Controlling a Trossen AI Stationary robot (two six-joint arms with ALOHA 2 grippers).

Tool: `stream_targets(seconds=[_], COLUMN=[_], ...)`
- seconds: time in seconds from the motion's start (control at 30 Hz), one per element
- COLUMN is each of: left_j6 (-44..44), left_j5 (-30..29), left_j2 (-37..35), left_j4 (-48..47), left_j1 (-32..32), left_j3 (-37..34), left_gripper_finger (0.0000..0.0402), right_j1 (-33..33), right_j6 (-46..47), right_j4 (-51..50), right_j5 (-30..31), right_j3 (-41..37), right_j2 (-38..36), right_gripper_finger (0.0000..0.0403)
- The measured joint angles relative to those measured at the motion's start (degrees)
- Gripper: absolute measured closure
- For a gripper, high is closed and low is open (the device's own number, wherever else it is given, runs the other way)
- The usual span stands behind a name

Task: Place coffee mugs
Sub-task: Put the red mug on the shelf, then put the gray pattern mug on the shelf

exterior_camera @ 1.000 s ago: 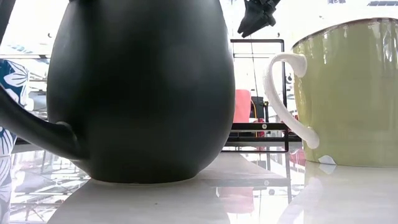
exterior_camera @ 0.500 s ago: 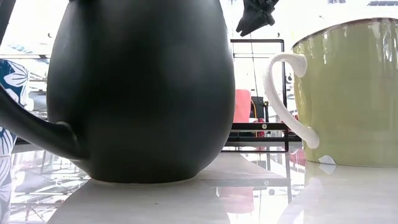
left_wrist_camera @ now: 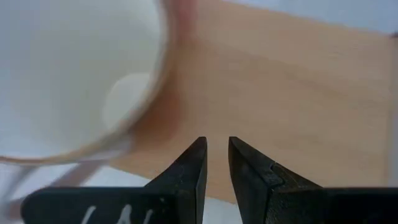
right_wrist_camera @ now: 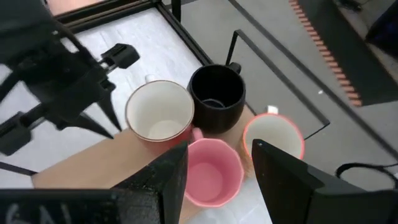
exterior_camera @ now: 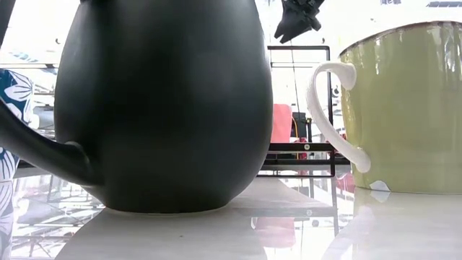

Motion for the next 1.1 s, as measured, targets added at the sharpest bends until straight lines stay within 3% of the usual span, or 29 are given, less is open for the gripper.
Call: stream_targets(seconds=[0.1, 0.33, 0.6, 0.83, 1.1], left_j6=[-2.1, -3.6, -1.3, -0.8, -2.9], left_j5=[2.6, 2.6, 1.7, 1.7, 1.6], left_j2=[-2.5, -8.9, -11.8, -12.0, -12.0], left_j4=[-4.3, -11.1, -12.4, -17.2, -22.0], left_j1=[-0.8, -2.7, -2.4, -2.1, -2.8], left_j3=[0.0, 0.1, 0.1, 0.1, 0.1], left_gripper_finger=[0.033, 0.033, 0.033, 0.033, 0.033], right_j1=[0.0, 1.6, 9.0, 20.6, 33.0], right_j6=[3.2, 12.0, 25.8, 43.8, 69.1], right_j4=[-0.8, -1.8, -5.1, -15.8, -17.3], right_j5=[-4.5, -15.5, -15.5, -14.2, -14.0], right_j3=[0.0, 0.0, 0.0, 0.0, 0.0], right_j2=[-0.3, -2.9, -7.0, -8.1, -5.9], right_gripper_finger=[0.0232, 0.0232, 0.0232, 0.0232, 0.0232])
